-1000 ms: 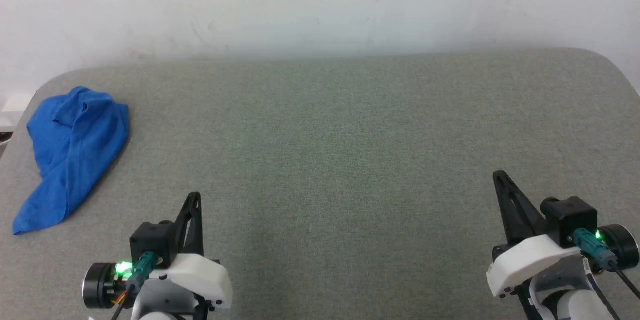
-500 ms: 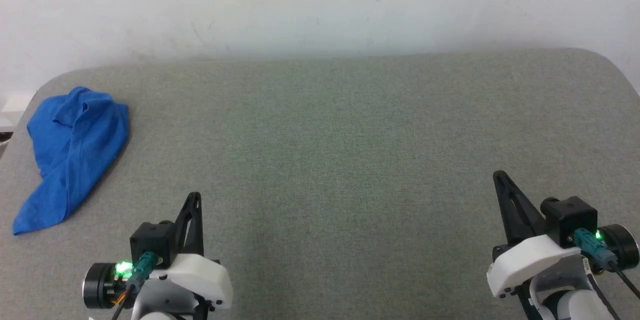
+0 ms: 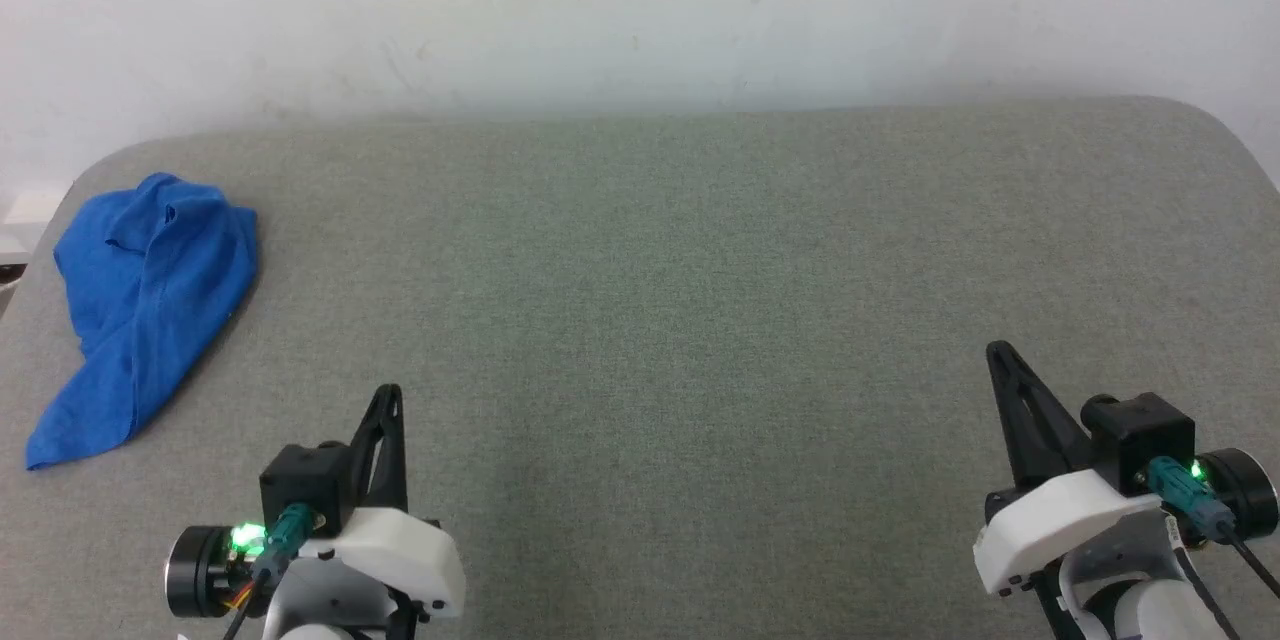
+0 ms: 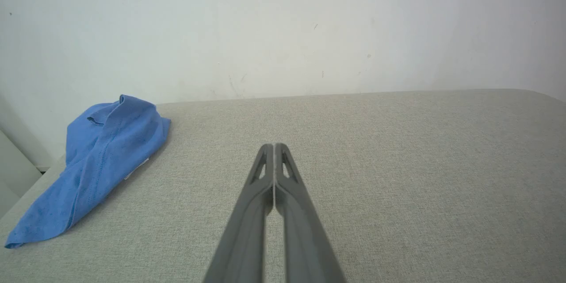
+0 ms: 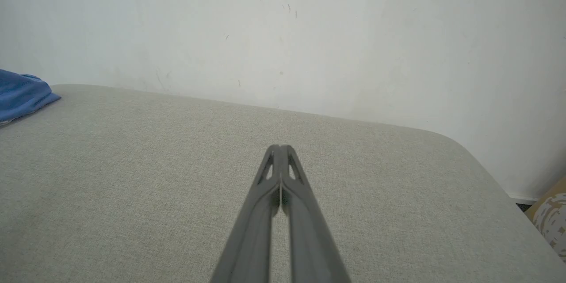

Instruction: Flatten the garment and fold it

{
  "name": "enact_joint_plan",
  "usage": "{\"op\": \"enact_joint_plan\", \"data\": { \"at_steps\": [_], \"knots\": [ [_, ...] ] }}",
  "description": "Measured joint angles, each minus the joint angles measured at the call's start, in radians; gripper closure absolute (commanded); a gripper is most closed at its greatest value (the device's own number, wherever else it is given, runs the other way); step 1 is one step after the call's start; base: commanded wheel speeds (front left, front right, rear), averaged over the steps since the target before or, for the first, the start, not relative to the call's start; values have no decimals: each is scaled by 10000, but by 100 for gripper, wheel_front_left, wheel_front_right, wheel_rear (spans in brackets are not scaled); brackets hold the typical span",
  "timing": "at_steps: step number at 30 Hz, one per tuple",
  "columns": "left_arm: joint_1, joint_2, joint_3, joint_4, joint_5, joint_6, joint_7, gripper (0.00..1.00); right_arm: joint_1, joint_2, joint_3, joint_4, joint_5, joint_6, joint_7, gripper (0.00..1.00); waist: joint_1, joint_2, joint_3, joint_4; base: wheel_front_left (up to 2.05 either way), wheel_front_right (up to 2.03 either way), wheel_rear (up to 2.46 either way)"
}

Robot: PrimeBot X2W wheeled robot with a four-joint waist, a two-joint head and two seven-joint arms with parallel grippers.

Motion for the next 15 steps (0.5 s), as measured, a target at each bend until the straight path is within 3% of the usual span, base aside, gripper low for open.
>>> {"op": "enact_joint_plan", "data": {
  "at_steps": [3,4,15],
  "knots": [
    [0,0,0,0,0,0,2,100,0,0,0,0,0,0,0,100,0,0,0,0,0,0,0],
    [0,0,0,0,0,0,0,0,0,0,0,0,0,0,0,0,0,0,0,0,0,0,0],
    [8,-13,-33,48,-4,10,-84,0,-6,-8,-42,67,13,0,-54,0,0,0,16,-3,0,0,0]
  ]
}}
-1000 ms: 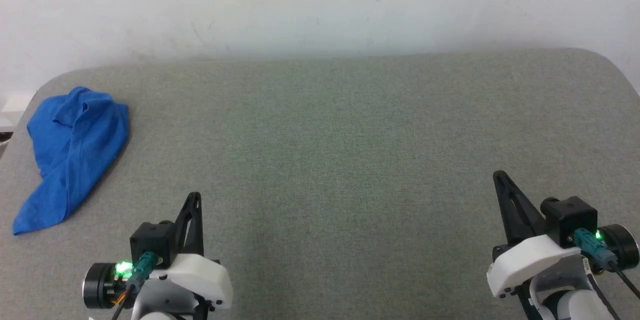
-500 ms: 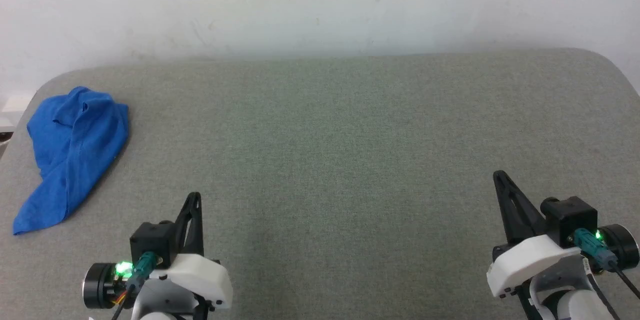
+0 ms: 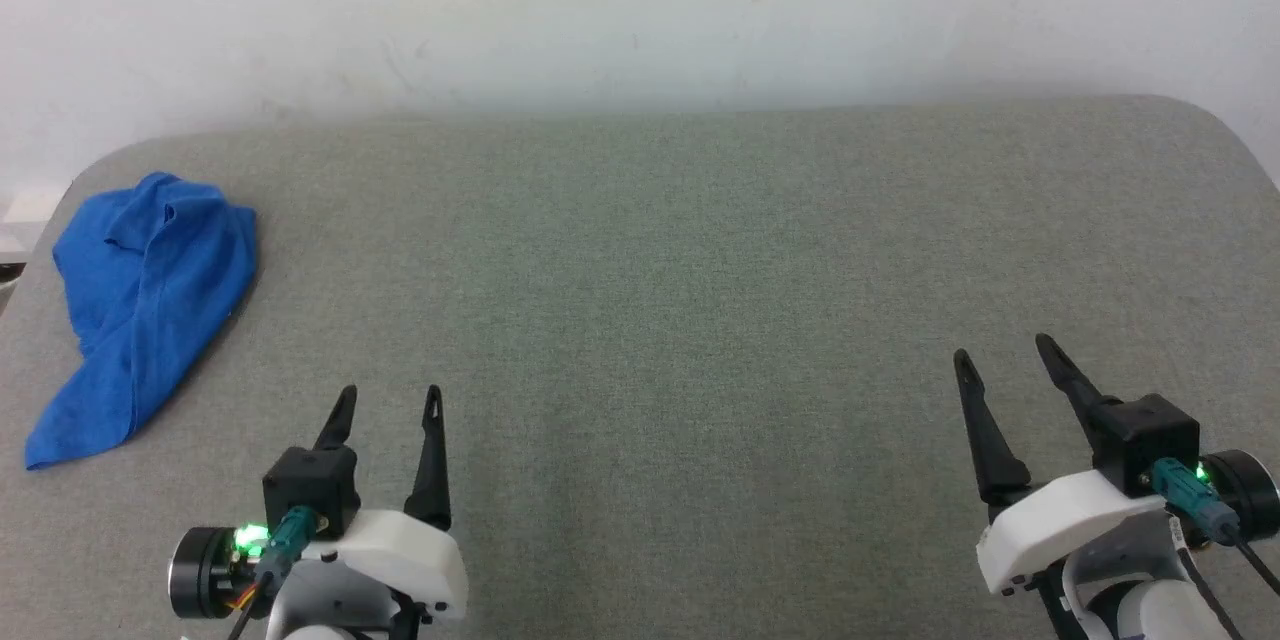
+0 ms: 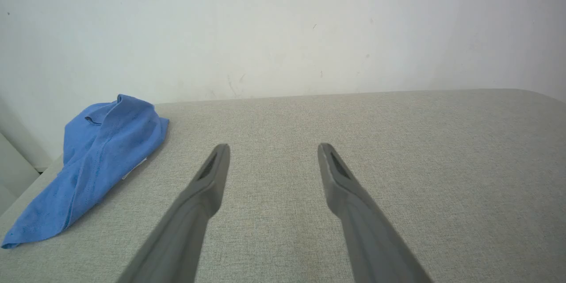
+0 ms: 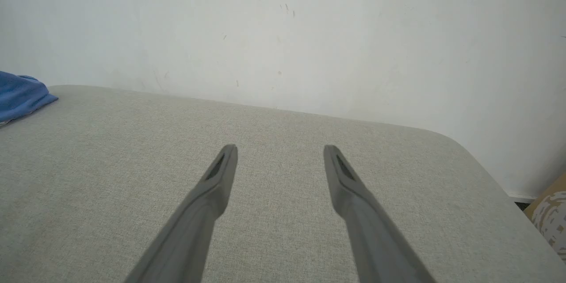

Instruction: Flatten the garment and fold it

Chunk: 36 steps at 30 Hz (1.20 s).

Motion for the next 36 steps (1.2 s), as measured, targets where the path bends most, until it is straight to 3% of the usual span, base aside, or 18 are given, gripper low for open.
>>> {"op": "enact_joint_plan", "data": {
  "at_steps": [17,36],
  "knots": [
    [3,0,-17,52,-79,96,-311,0,-1,0,-142,75,23,0,-382,0,0,0,26,205,0,0,0],
    [71,2,-46,56,-96,224,-725,0,0,2,-69,217,117,0,-761,0,0,0,-33,1089,0,0,0]
  ]
}}
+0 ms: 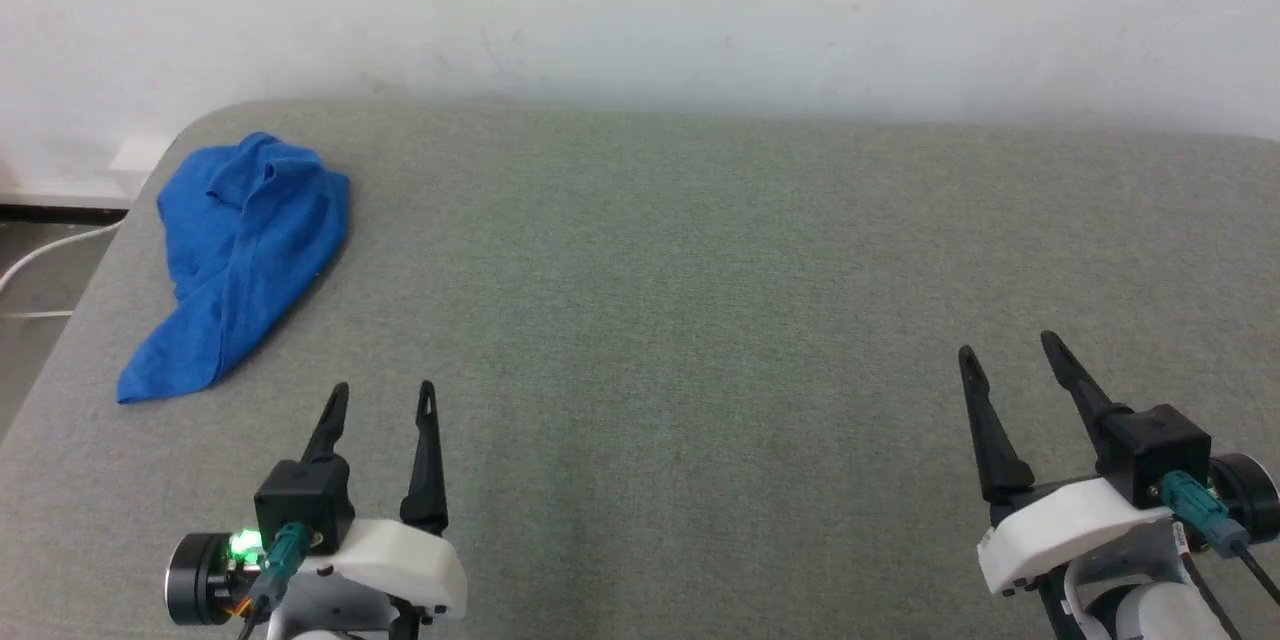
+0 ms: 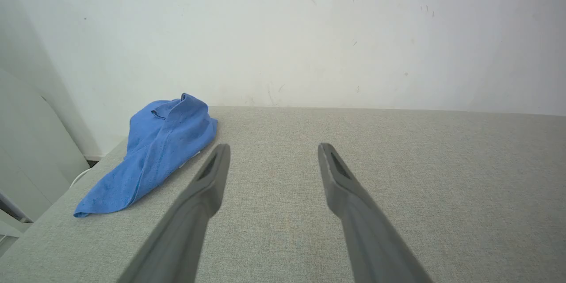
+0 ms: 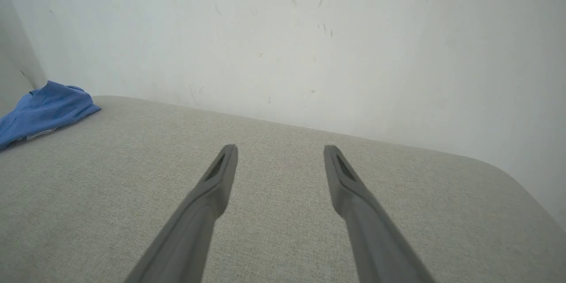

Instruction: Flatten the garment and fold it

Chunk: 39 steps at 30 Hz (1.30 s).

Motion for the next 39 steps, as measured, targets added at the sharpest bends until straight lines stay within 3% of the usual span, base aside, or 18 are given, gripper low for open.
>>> {"op": "enact_joint_plan", "data": {
  "at_steps": [39],
  "knots": [
    [185,6,-40,240,-134,90,-794,0,7,4,180,407,173,0,-811,0,0,0,-149,2440,0,0,0]
  ]
}}
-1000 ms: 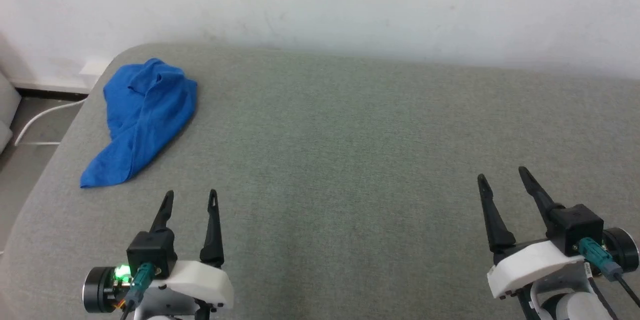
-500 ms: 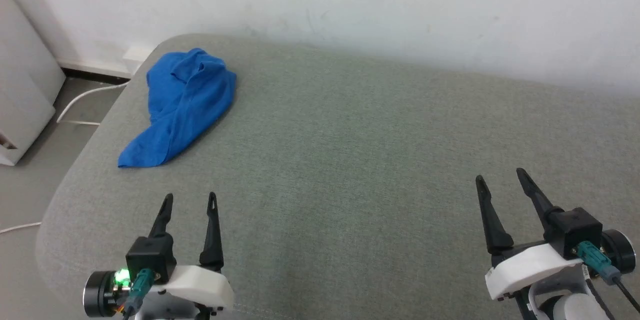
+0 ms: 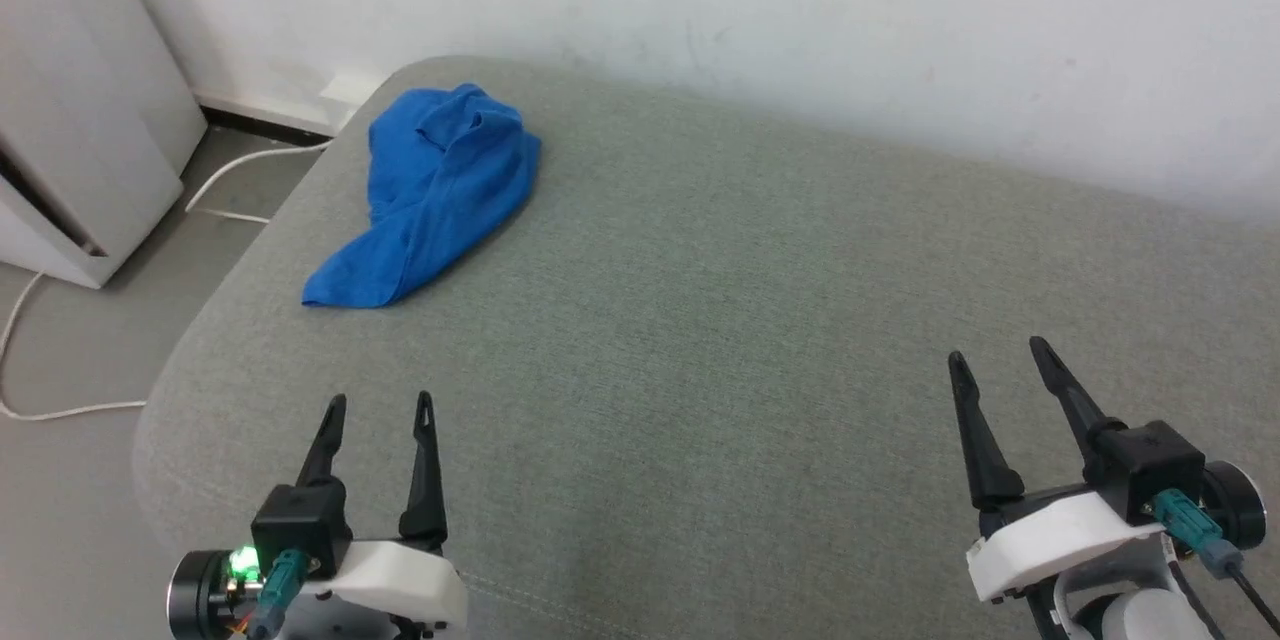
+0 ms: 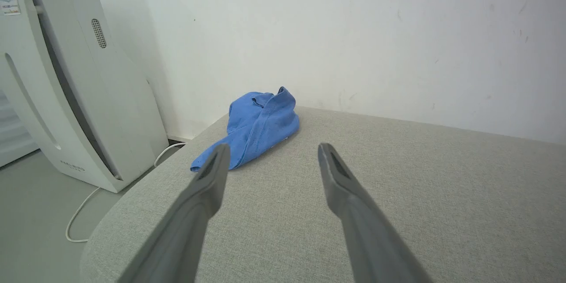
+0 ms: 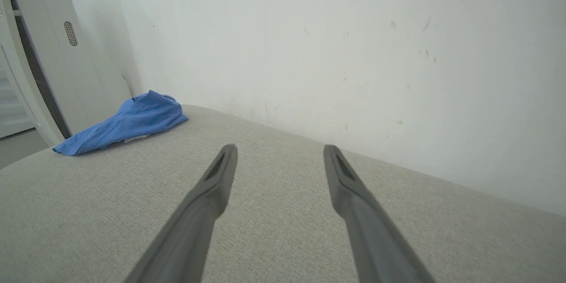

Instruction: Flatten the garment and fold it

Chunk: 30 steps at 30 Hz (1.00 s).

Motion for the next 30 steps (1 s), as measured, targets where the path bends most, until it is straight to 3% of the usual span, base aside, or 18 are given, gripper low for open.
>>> {"op": "enact_joint_plan", "data": {
  "at_steps": [30],
  "knots": [
    [207,4,-121,96,-67,84,-635,0,152,2,234,412,180,0,-604,0,0,0,-140,1338,0,0,0]
  ]
}}
